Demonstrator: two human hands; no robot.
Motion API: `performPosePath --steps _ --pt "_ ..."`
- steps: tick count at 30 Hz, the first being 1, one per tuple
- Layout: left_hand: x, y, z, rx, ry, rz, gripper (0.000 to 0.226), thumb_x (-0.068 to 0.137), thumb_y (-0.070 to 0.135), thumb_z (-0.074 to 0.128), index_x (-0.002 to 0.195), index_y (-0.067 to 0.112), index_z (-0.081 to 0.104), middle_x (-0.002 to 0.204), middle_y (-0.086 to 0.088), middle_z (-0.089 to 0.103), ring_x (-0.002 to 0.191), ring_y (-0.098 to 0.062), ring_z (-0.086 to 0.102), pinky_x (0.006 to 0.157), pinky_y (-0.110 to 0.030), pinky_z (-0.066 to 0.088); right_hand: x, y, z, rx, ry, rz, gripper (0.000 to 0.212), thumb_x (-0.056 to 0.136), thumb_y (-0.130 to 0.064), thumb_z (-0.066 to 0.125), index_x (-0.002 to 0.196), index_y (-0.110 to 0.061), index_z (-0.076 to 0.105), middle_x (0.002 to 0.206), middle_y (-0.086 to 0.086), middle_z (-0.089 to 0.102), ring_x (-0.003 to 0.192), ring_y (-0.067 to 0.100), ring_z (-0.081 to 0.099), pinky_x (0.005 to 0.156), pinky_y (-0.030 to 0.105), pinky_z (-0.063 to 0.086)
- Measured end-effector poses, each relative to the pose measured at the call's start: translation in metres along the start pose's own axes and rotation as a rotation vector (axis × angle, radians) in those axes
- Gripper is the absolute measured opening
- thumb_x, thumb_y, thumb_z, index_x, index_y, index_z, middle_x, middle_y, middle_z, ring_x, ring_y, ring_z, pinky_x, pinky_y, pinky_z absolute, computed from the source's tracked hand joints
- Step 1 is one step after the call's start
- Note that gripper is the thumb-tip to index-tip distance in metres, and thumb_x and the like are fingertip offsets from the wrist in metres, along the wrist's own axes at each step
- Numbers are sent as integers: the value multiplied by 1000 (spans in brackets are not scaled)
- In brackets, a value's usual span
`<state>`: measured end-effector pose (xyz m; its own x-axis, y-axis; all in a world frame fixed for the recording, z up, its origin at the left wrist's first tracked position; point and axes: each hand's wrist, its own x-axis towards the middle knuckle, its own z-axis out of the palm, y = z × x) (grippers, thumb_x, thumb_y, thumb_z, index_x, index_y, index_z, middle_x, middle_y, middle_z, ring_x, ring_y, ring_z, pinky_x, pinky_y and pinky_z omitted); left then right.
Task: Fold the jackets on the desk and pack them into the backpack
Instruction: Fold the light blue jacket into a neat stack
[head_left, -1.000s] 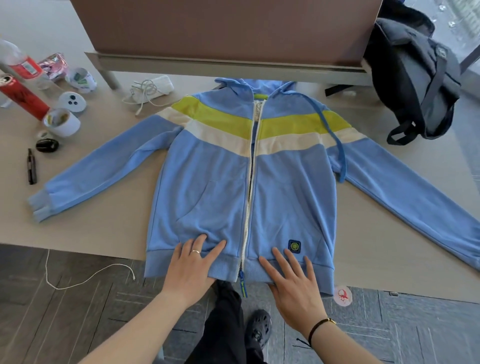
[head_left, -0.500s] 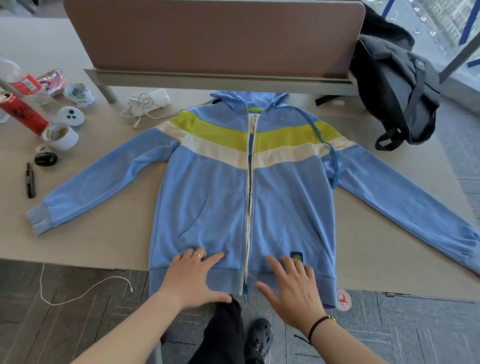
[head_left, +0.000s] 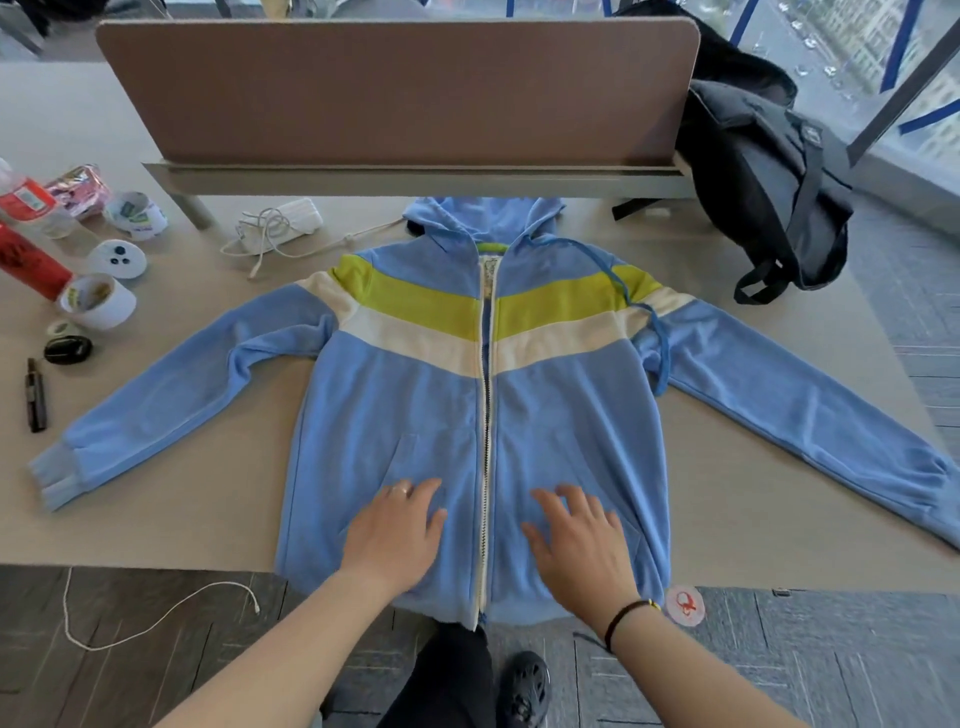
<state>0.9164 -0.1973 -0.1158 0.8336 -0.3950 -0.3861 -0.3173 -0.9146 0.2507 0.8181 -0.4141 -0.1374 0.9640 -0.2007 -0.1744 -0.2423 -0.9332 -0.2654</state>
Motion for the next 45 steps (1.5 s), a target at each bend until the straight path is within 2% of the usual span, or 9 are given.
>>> performPosePath --steps 3,10,13,17,22,28,35,41,45 --pt "40 13 -14 -5 16 49 55 104 41 38 156 25 28 158 -1 33 145 -22 29 113 -39 33 48 -5 -18 -1 -153 24 57 103 -52 37 154 -30 28 163 3 23 150 27 22 119 52 23" --pt "148 14 -37 -22 49 98 69 104 47 34 160 17 6 168 -8 1 155 -27 2 125 -44 9 165 -18 -30 23 -158 84 64 104 -51 32 159 -26 12 169 -2 3 155 23 -6 123 52 -1" --pt "195 10 -47 12 49 128 65 105 47 30 160 21 7 169 -5 0 155 -27 0 124 -49 8 208 -27 -27 45 -171 130 61 103 -53 33 155 -24 23 166 0 13 154 24 2 121 51 6" --pt "232 3 -53 97 -21 167 63 104 47 30 159 35 2 168 3 -9 154 -30 -7 121 -56 3 242 -55 -19 -20 -87 286 48 97 -53 43 128 -17 51 133 7 48 127 28 43 98 46 37" --pt "250 -1 -47 157 -58 155 56 102 59 17 152 54 -6 165 10 -20 150 -41 -18 109 -77 -4 272 -57 -22 -110 -35 361 37 101 -42 37 118 -15 56 120 5 55 113 30 53 89 45 40" --pt "260 0 -45 135 13 204 68 87 60 -11 154 49 -9 166 10 -16 153 -30 -17 115 -69 -8 290 -50 -22 -266 -163 108 32 102 -24 38 117 -12 63 113 9 62 101 31 66 67 35 43" --pt "255 -7 -39 159 50 227 58 98 62 11 154 50 1 168 5 7 154 -34 5 113 -72 5 291 -35 -31 -38 -257 61 23 103 -26 37 113 -14 54 114 7 61 103 32 65 75 39 45" --pt "247 31 -63 244 -68 150 72 96 52 42 154 50 0 167 -2 4 152 -40 2 112 -71 14 266 -21 -47 353 -301 135 24 103 -21 40 113 -10 59 113 8 60 102 28 60 81 34 45" --pt "238 81 -66 236 -81 134 71 95 35 50 157 33 16 167 -9 -5 153 -38 -4 120 -59 10 234 46 -74 587 21 328 20 97 -18 56 115 -16 65 109 -3 61 100 16 59 80 23 41"
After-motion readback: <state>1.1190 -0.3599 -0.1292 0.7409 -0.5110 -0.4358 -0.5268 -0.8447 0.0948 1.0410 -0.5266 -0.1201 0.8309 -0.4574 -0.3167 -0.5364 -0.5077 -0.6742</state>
